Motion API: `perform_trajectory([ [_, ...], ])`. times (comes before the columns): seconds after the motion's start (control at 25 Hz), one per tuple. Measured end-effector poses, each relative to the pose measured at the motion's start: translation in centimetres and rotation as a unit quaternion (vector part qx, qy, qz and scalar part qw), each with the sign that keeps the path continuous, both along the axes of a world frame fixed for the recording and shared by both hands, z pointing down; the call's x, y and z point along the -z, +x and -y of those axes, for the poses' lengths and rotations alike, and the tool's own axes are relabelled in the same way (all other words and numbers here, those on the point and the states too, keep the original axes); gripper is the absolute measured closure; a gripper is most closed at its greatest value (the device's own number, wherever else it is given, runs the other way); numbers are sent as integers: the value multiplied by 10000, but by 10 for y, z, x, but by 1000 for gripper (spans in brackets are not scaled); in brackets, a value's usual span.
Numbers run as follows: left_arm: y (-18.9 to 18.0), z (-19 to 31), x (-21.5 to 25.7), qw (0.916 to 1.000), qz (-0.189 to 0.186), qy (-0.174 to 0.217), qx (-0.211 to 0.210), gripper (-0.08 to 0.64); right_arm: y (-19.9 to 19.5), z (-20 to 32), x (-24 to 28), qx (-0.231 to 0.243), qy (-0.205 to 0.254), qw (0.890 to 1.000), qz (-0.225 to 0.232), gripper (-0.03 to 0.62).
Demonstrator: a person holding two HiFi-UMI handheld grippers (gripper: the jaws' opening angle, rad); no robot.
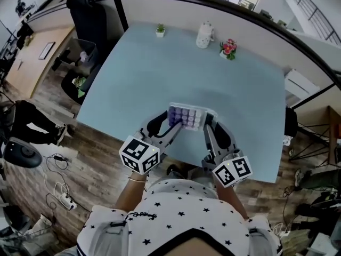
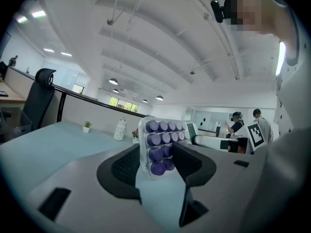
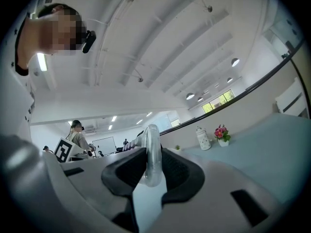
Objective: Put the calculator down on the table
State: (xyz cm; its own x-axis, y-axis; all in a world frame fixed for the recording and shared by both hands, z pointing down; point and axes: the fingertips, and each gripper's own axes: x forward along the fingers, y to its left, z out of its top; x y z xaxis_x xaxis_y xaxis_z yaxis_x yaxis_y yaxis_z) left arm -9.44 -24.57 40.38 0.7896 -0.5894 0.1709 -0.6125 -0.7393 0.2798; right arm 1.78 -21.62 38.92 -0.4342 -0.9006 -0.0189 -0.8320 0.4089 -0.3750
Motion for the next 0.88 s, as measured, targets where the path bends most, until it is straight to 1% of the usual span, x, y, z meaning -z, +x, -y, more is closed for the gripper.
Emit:
perform_trajectory([
  [0.24, 22, 17, -6, 9999, 21, -114, -60, 342, 21, 16, -4, -16, -78, 9999, -66, 497],
  [0.52, 43, 38, -15, 9996, 92, -236, 79, 341, 42, 40, -13, 123, -226, 9997, -12, 497],
  [0.88, 60, 50, -43, 9983, 198, -520, 149, 341, 60, 54, -41, 193, -547, 9983, 24, 497],
])
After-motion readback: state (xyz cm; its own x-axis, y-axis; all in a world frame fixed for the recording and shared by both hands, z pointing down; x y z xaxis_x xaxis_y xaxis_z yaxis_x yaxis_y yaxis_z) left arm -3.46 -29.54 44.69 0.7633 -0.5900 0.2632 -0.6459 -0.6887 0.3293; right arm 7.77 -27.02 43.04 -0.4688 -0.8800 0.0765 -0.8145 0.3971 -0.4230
